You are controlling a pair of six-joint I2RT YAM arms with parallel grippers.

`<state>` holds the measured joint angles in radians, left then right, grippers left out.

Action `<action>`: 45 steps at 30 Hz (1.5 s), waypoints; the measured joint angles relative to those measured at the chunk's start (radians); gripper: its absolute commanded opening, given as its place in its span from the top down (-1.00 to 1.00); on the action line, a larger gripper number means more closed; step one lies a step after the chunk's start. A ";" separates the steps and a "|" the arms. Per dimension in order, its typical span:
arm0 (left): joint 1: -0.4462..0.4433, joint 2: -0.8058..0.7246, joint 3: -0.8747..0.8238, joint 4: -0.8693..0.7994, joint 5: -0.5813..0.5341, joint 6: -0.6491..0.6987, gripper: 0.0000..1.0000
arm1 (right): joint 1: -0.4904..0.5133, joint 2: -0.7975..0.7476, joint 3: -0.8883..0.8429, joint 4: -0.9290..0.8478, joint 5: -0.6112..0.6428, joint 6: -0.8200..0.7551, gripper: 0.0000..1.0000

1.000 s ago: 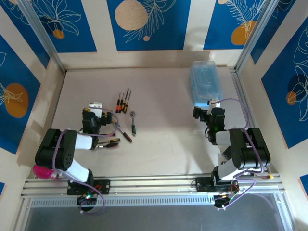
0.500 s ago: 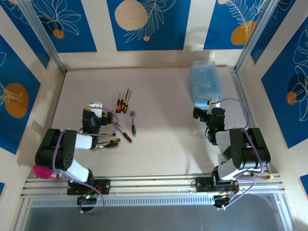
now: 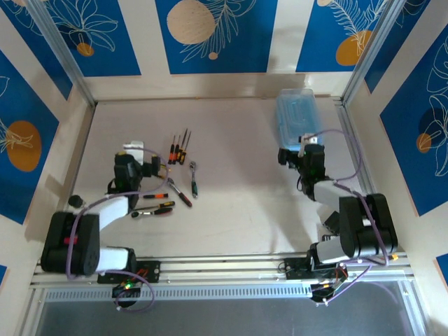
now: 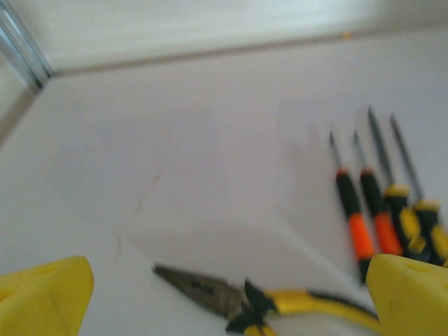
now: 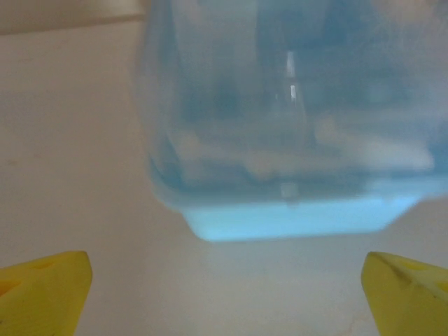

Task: Pack the tool kit

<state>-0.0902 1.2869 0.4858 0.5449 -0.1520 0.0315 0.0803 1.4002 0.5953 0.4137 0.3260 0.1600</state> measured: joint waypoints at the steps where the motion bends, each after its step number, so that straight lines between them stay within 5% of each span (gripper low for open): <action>1: 0.000 -0.029 0.047 -0.054 0.006 -0.004 -0.99 | -0.002 -0.025 0.057 -0.060 0.005 0.011 -0.98; 7: -0.003 -0.050 0.344 -0.373 0.080 -0.036 -0.99 | -0.090 -0.065 0.352 -0.332 -0.014 0.061 -0.98; 15: -0.042 0.026 0.413 -0.641 0.137 -0.063 -0.99 | -0.181 0.222 0.659 -0.594 -0.131 0.086 -0.98; 35: -0.059 0.042 0.413 -0.711 0.204 -0.078 -1.00 | -0.250 0.513 0.851 -0.652 -0.335 0.065 -1.00; 45: -0.064 0.052 0.413 -0.711 0.204 -0.078 -0.99 | -0.238 0.542 0.887 -0.703 -0.340 0.056 -0.54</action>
<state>-0.1539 1.3392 0.8986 -0.1665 0.0525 -0.0467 -0.1577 1.9427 1.4818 -0.2890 -0.0139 0.2161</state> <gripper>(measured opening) 0.997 0.796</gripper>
